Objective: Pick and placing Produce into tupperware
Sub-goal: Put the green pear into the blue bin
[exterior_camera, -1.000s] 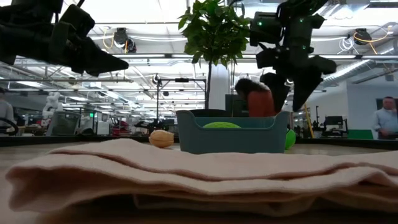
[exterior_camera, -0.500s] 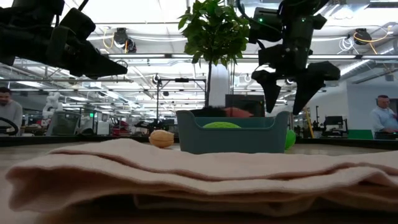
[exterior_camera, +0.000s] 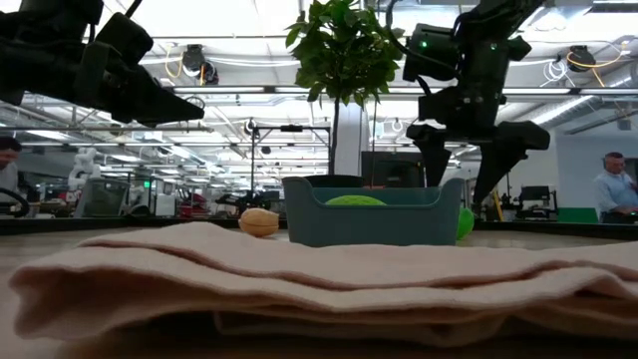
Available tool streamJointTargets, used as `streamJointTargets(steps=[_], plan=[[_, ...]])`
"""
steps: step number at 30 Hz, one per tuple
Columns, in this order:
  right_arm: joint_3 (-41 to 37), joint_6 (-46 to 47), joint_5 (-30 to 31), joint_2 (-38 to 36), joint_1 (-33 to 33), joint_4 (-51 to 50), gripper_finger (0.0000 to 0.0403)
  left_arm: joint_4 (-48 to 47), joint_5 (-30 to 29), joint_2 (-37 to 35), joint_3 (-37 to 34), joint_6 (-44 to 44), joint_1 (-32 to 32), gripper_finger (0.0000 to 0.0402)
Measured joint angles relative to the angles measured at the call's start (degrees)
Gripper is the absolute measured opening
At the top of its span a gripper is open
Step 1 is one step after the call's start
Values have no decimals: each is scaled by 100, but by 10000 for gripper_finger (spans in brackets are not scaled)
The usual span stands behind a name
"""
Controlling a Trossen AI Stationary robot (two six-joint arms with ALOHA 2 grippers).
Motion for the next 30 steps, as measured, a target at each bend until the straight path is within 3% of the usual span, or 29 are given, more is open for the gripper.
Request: streamJointTargets(steps=[30], plan=[[-446, 40, -149, 0, -118, 875, 346, -2, 0, -1, 0, 24, 0, 33]])
